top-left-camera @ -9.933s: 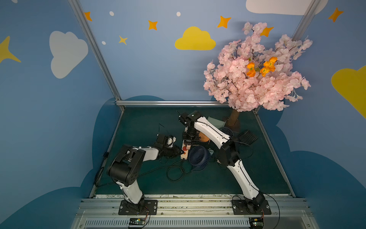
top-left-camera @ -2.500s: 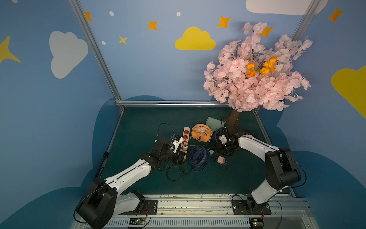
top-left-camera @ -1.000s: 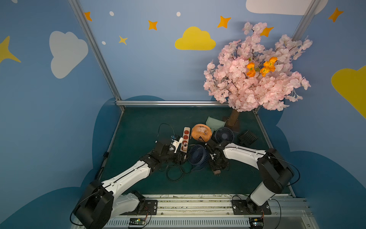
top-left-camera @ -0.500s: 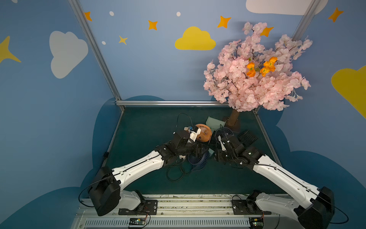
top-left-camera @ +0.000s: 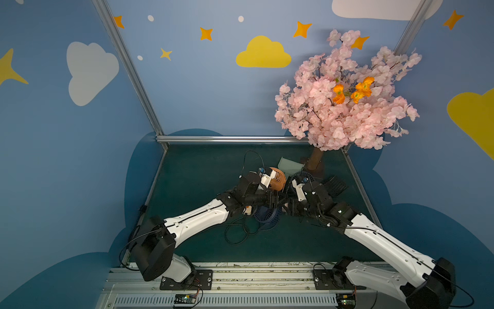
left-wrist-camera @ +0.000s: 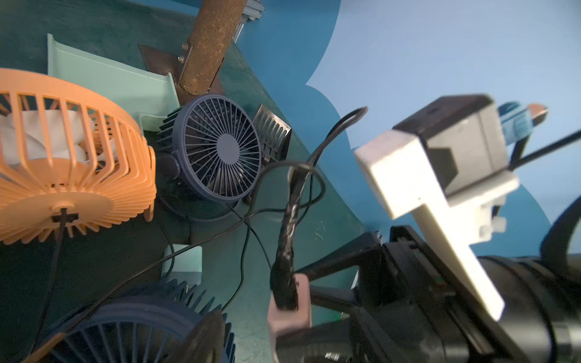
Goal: Plug the desk fan into the power strip
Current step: Pick up the plug from the center of the board.
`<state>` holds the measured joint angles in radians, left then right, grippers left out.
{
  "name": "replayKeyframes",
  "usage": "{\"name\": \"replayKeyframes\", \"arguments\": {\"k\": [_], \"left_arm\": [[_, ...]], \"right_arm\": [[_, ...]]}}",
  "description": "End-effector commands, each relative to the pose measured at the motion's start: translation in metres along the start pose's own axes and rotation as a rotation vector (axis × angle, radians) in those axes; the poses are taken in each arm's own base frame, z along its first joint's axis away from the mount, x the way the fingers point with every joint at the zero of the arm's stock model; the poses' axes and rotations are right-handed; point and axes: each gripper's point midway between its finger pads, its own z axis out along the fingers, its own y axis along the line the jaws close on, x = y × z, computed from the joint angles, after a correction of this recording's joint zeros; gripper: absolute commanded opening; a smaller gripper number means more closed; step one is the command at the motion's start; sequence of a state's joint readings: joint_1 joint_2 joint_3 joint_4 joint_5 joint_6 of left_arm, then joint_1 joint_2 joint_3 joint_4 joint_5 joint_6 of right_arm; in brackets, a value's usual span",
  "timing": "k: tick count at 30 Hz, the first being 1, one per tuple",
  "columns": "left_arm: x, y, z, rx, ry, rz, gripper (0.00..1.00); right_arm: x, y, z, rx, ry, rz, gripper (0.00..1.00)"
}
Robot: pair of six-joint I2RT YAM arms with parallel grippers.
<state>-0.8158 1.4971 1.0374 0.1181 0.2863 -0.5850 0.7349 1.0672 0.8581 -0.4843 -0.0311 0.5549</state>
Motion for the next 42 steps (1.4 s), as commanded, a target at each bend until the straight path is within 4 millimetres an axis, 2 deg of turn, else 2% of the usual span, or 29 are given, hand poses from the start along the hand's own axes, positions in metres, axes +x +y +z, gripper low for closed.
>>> {"name": "replayKeyframes", "arguments": {"k": [1,4,9,12,15,16,17,18,19,21,25,27,33,37,39,42], "left_arm": [[-0.015,-0.019,0.005,0.072,-0.029,0.025,0.67],[-0.014,-0.021,0.013,0.100,-0.006,0.028,0.66],[-0.006,-0.019,0.023,0.121,0.037,0.019,0.57],[0.001,-0.013,0.030,0.123,0.071,-0.013,0.48],[0.002,-0.016,0.034,0.153,0.082,-0.020,0.29],[0.002,-0.018,0.034,0.168,0.081,-0.015,0.18],[0.000,-0.021,0.032,0.191,0.075,-0.003,0.06],[-0.003,-0.024,0.030,0.213,0.068,0.006,0.03],[-0.006,-0.024,0.026,0.233,0.062,0.010,0.02],[-0.014,-0.025,0.016,0.285,0.061,0.025,0.02],[-0.021,-0.040,-0.014,0.469,0.134,0.083,0.02],[-0.021,-0.050,-0.029,0.546,0.172,0.111,0.02],[-0.012,-0.066,-0.054,0.624,0.263,0.189,0.02],[-0.013,-0.068,-0.055,0.619,0.261,0.204,0.02],[-0.013,-0.066,-0.054,0.599,0.259,0.212,0.02],[-0.015,-0.068,-0.054,0.603,0.255,0.220,0.02]], "right_arm": [[-0.004,0.015,0.001,-0.075,-0.018,0.002,0.31],[0.000,0.019,0.003,-0.098,-0.003,-0.001,0.31],[0.003,0.020,0.002,-0.109,0.013,-0.010,0.30],[0.004,0.024,0.001,-0.131,0.020,-0.015,0.30],[0.006,0.024,0.001,-0.131,0.027,-0.013,0.31],[0.006,0.023,0.001,-0.129,0.031,-0.010,0.33],[0.006,0.023,0.000,-0.130,0.031,-0.003,0.39],[0.005,0.023,-0.002,-0.135,0.031,0.008,0.50],[0.002,0.024,-0.006,-0.150,0.026,0.020,0.60],[-0.004,0.025,-0.014,-0.188,0.015,0.039,0.69],[-0.018,0.035,-0.038,-0.342,0.001,0.035,0.75],[-0.024,0.049,-0.048,-0.444,-0.002,-0.004,0.76],[-0.030,0.083,-0.060,-0.634,0.036,-0.067,0.75],[-0.030,0.098,-0.055,-0.706,0.120,-0.055,0.72],[-0.028,0.109,-0.056,-0.762,0.169,-0.073,0.65],[-0.023,0.112,-0.049,-0.754,0.195,-0.080,0.50]]}}
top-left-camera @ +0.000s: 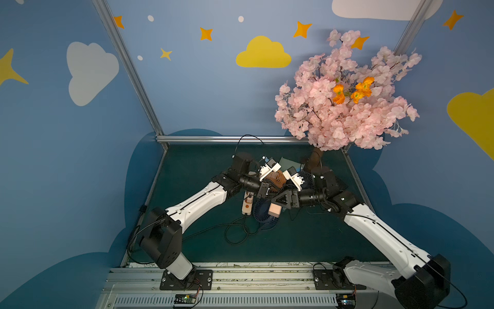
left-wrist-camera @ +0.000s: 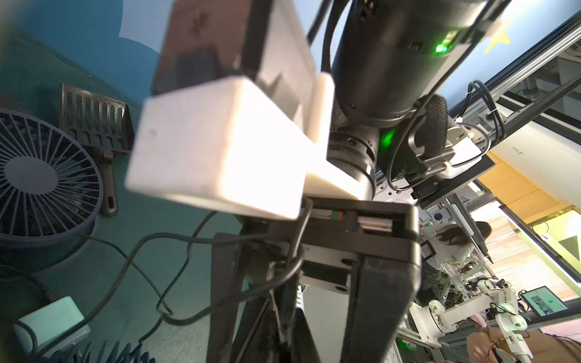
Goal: Plug the desk fan into the power strip
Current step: Pick up the plug from the center of the board, then adjust the socket at the center of the board.
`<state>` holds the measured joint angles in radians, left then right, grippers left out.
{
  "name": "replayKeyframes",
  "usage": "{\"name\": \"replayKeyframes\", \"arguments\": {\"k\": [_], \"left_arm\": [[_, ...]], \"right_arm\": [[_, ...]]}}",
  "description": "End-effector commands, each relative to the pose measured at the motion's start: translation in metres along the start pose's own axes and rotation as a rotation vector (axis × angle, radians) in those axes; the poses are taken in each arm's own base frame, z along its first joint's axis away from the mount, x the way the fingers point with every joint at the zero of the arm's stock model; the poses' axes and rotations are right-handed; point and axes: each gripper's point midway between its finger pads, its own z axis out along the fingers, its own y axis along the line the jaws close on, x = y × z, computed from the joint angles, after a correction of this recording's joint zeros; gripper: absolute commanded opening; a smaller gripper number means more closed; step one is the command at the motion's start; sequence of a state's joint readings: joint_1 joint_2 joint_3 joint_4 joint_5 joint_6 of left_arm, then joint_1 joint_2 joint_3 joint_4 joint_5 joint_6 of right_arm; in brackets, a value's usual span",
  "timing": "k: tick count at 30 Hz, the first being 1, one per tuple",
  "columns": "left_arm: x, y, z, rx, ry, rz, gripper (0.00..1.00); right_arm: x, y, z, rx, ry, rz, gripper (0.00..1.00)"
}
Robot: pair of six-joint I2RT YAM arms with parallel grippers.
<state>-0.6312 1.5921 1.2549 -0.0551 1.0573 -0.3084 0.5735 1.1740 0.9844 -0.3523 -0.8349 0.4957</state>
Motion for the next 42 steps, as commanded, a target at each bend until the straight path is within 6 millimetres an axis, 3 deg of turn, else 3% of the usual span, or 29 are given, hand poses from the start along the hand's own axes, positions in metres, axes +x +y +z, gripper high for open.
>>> {"name": "replayKeyframes", "arguments": {"k": [1,6,10,14,17,18,21,23,25,28,32,36,42], "left_arm": [[-0.002,-0.017,-0.001,0.037,0.018,0.053,0.02],[-0.004,0.004,-0.006,-0.089,0.008,0.060,0.02],[-0.008,0.003,-0.007,-0.085,-0.003,0.067,0.02],[-0.008,0.004,-0.007,-0.088,-0.005,0.066,0.02],[-0.009,0.005,-0.007,-0.096,-0.010,0.063,0.03],[-0.009,0.008,-0.008,-0.113,-0.017,0.058,0.07],[-0.013,0.025,-0.021,-0.215,-0.078,0.031,0.47],[-0.016,0.039,-0.043,-0.301,-0.163,-0.005,0.68],[-0.013,0.051,-0.064,-0.366,-0.235,-0.050,0.79],[0.004,0.077,-0.100,-0.508,-0.313,-0.144,0.88],[0.053,0.122,-0.141,-0.751,-0.339,-0.296,0.95],[0.090,0.152,-0.138,-0.787,-0.294,-0.405,0.96],[0.114,0.179,-0.125,-0.762,-0.230,-0.470,0.97]], "right_arm": [[0.000,0.017,0.005,-0.075,0.036,-0.040,0.47],[0.011,0.019,0.007,-0.083,0.075,-0.029,0.48],[0.014,0.016,0.008,-0.077,0.085,-0.018,0.39],[0.016,0.015,0.010,-0.085,0.103,-0.014,0.26],[0.017,0.012,0.009,-0.065,0.099,-0.016,0.06],[0.016,0.010,0.008,-0.056,0.092,-0.016,0.01],[0.015,0.002,0.004,-0.011,0.062,-0.020,0.00],[0.012,-0.007,0.001,0.036,0.031,-0.027,0.00],[0.010,-0.014,-0.001,0.078,0.011,-0.030,0.00],[0.005,-0.029,-0.003,0.164,-0.021,-0.040,0.00],[-0.016,-0.045,-0.005,0.303,-0.105,-0.090,0.00],[-0.042,-0.056,0.000,0.451,-0.203,-0.139,0.00],[-0.077,-0.059,0.003,0.633,-0.349,-0.178,0.00]]}}
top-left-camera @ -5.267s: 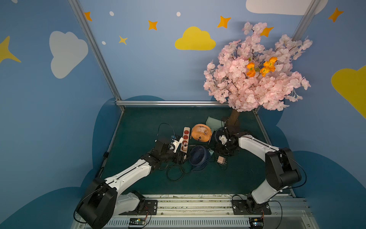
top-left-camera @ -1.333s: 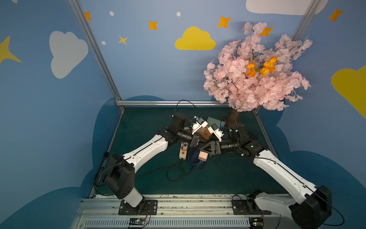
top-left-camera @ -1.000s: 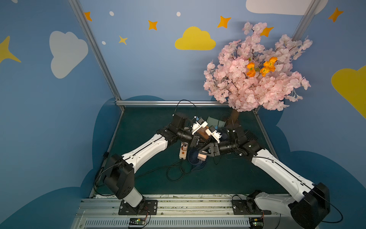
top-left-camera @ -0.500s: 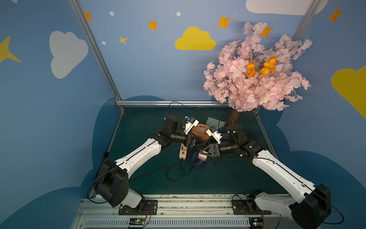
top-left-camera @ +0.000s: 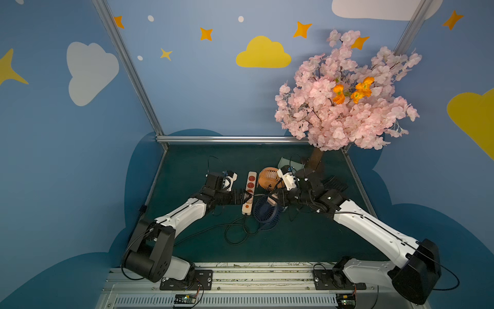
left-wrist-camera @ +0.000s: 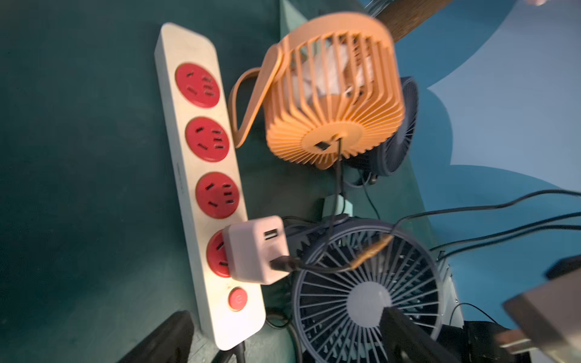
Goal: Plug the desk fan into the power strip
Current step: Adjust the socket at the center of the board.
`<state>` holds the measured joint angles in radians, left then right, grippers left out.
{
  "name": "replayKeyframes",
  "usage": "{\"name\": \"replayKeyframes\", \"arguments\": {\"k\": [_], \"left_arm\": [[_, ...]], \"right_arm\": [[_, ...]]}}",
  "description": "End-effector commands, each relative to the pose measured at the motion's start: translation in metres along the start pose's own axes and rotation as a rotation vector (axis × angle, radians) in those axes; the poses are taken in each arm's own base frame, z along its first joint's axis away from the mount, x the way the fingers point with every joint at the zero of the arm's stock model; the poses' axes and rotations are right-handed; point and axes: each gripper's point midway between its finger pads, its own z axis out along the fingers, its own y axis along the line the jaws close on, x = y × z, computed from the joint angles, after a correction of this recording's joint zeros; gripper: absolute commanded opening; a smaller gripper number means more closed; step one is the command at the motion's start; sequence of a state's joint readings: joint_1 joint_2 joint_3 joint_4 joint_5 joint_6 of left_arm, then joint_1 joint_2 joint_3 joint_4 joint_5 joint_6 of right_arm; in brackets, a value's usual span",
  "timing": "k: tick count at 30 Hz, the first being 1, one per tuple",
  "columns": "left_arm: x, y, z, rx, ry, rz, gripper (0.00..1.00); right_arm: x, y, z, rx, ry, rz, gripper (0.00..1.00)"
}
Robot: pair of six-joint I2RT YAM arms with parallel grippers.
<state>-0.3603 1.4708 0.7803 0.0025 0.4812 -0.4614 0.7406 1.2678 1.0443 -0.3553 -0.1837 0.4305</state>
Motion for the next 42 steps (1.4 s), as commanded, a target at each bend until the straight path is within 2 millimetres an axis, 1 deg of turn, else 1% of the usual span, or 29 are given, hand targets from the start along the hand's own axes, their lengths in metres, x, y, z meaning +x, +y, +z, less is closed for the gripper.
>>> {"name": "replayKeyframes", "arguments": {"k": [1,3,5,7,9,11,14,16,20,24,27,29,32,35,38,40,42], "left_arm": [[0.000,0.005,0.012,0.016,0.010,-0.003,0.97],[0.007,0.009,0.022,0.037,0.044,-0.025,0.98],[0.013,0.014,0.030,0.042,0.069,-0.042,1.00],[0.018,0.017,0.034,0.051,0.081,-0.043,1.00],[0.022,0.014,0.038,0.087,0.085,-0.033,1.00],[0.031,0.009,0.044,0.139,0.106,-0.007,1.00],[0.047,0.002,0.053,0.193,0.148,0.034,1.00],[0.055,-0.007,0.059,0.232,0.172,0.051,1.00],[0.065,-0.033,0.069,0.297,0.194,0.101,1.00],[0.073,-0.059,0.081,0.367,0.189,0.136,1.00],[0.076,-0.068,0.091,0.396,0.181,0.132,0.99],[0.072,-0.065,0.091,0.389,0.146,0.114,0.98],[0.062,-0.052,0.081,0.344,0.076,0.060,0.98],[0.051,-0.036,0.065,0.297,0.013,0.005,0.96],[0.040,-0.021,0.052,0.256,-0.038,-0.061,0.92],[0.036,-0.013,0.047,0.232,-0.054,-0.096,0.87],[0.034,-0.008,0.047,0.213,-0.056,-0.107,0.83]], "right_arm": [[-0.050,-0.011,-0.006,0.170,-0.201,-0.004,0.00],[-0.055,-0.013,-0.003,0.198,-0.214,0.005,0.00],[-0.056,-0.014,0.001,0.206,-0.208,0.006,0.00],[-0.058,-0.016,0.003,0.226,-0.212,0.015,0.00],[-0.059,-0.023,0.002,0.268,-0.225,0.033,0.00],[-0.063,-0.030,0.000,0.309,-0.248,0.050,0.00],[-0.070,-0.032,0.000,0.337,-0.279,0.057,0.00],[-0.074,-0.031,0.002,0.340,-0.291,0.058,0.00],[-0.078,-0.030,0.012,0.338,-0.300,0.061,0.00],[-0.082,-0.022,0.032,0.297,-0.307,0.031,0.00],[-0.086,-0.011,0.051,0.269,-0.304,-0.033,0.00],[-0.088,-0.009,0.063,0.271,-0.305,-0.070,0.00],[-0.088,-0.014,0.078,0.301,-0.311,-0.099,0.00],[-0.084,-0.029,0.092,0.338,-0.313,-0.114,0.00],[-0.081,-0.048,0.104,0.333,-0.331,-0.066,0.00],[-0.080,-0.057,0.109,0.334,-0.338,-0.051,0.00],[-0.079,-0.060,0.115,0.342,-0.331,-0.059,0.00]]}}
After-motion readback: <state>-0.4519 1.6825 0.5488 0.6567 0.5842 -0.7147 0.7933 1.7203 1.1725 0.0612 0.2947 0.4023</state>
